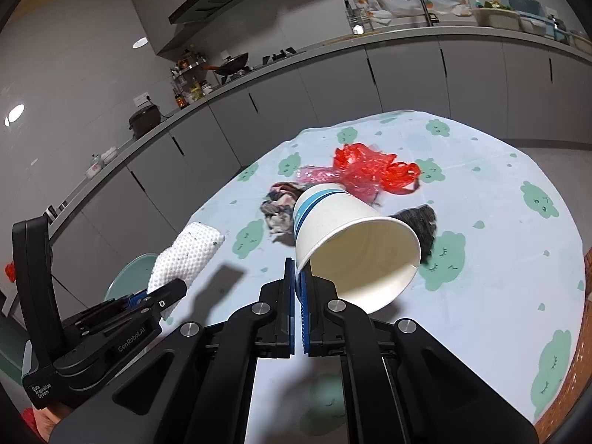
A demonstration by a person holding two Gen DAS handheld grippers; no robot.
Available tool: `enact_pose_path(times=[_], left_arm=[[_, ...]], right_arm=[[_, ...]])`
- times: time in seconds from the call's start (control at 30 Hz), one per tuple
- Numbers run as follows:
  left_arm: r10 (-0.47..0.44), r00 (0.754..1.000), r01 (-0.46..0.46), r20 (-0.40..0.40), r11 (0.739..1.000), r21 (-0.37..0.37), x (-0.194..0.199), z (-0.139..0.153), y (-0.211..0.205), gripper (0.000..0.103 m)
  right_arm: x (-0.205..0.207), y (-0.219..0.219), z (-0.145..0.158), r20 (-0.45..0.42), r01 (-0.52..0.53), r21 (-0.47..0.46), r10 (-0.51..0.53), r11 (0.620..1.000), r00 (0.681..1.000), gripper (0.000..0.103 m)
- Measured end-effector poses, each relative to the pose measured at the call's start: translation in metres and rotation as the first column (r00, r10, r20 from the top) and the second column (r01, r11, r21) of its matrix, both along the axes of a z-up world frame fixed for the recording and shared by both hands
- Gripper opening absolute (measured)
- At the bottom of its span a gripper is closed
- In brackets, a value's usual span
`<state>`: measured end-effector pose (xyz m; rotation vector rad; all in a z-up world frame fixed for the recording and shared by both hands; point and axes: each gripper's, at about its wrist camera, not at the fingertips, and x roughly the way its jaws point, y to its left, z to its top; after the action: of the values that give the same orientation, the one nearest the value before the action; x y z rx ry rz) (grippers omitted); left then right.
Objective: Collect trash
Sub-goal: 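Grasp the white mesh sponge with the left gripper while the right gripper grasps the paper cup rim, then carry the sponge and paper cup over the teal bucket and release both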
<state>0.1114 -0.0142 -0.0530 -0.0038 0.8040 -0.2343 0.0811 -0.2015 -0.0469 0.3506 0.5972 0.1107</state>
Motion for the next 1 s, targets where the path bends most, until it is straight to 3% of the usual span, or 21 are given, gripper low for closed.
enact_pose_path(times=[0.5, 1.0], left_arm=[[0.082, 0.994, -0.083, 0.071, 0.996, 0.02, -0.018, 0.023, 0.035, 0.016], [0.143, 0.986, -0.145, 0.091, 0.989, 0.011, -0.022, 0.029, 0.067, 0.016]], right_arm=[[-0.013, 0.042, 0.023, 0.058, -0.075, -0.045, 0.078, 0.996, 0.995, 0.004], [-0.01, 0.078, 0.032, 0.081, -0.14, -0.087, 0.147, 0.986, 0.986, 0.004]])
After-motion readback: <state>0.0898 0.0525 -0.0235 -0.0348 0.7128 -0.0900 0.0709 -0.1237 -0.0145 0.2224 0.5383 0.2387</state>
